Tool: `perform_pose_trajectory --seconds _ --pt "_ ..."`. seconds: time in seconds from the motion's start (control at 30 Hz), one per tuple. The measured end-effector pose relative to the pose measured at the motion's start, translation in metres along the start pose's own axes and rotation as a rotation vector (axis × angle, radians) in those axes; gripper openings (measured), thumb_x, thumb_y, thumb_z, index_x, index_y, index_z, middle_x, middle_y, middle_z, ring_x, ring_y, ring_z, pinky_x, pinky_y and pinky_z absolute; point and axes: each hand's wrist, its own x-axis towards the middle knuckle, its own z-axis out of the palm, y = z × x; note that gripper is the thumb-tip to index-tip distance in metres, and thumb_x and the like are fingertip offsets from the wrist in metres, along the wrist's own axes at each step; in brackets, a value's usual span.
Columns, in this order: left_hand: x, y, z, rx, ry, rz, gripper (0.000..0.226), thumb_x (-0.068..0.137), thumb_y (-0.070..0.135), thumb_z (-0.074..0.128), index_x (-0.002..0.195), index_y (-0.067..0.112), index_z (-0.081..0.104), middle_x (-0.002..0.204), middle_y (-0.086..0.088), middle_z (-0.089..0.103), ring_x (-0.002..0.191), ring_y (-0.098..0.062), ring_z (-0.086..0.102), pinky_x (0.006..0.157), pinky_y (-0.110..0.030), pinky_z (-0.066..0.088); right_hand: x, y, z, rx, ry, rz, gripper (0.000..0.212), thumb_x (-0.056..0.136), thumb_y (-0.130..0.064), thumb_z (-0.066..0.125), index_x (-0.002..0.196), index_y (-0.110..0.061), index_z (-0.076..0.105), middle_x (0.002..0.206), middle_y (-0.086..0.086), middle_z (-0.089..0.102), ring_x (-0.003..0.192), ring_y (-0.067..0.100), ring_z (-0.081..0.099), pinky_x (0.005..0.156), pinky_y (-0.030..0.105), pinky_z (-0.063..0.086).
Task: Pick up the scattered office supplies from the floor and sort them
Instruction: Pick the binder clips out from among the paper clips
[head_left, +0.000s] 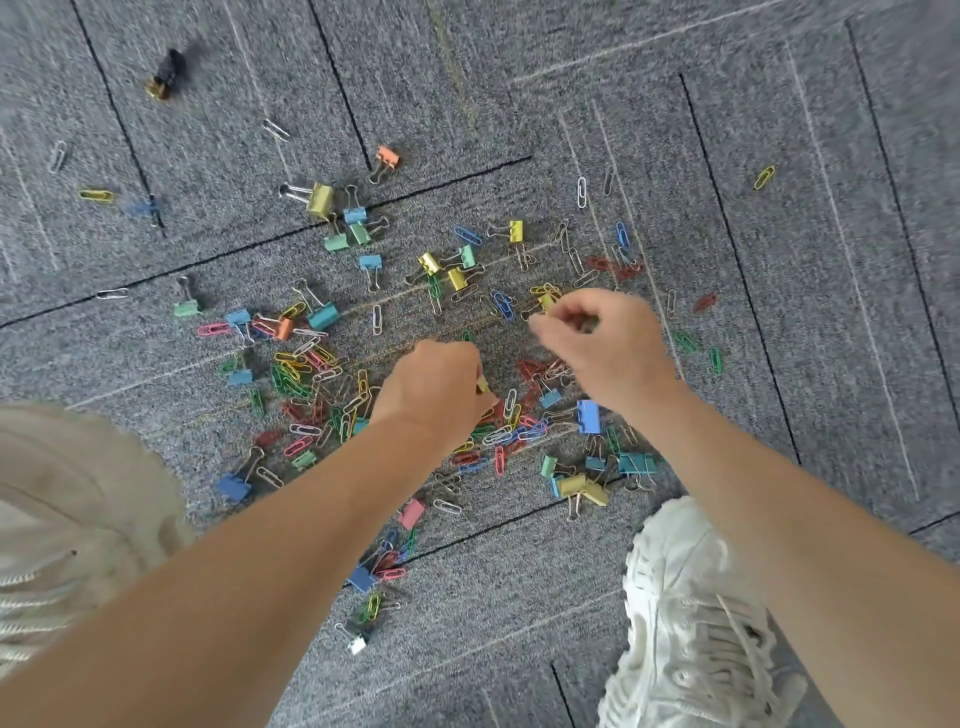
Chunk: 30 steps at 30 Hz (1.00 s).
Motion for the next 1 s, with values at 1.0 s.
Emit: perform_pose_trajectory --seconds 1.0 --pt "0.012 0.027 -0.024 -1.932 -0.469 -0.610 0.019 0.100 0.025 0.048 0.100 0.006 0.053 0.077 -0.012 0.057 0.072 -0.020 0.057 0.063 -0.030 0.057 -0.028 0.030 -0.044 1.517 -0.112 0.671 0.012 0.088 -0.010 0.041 0.092 -0.012 0.052 0.070 -0.001 0.050 0.053 0.010 0.043 0.039 0.017 0.030"
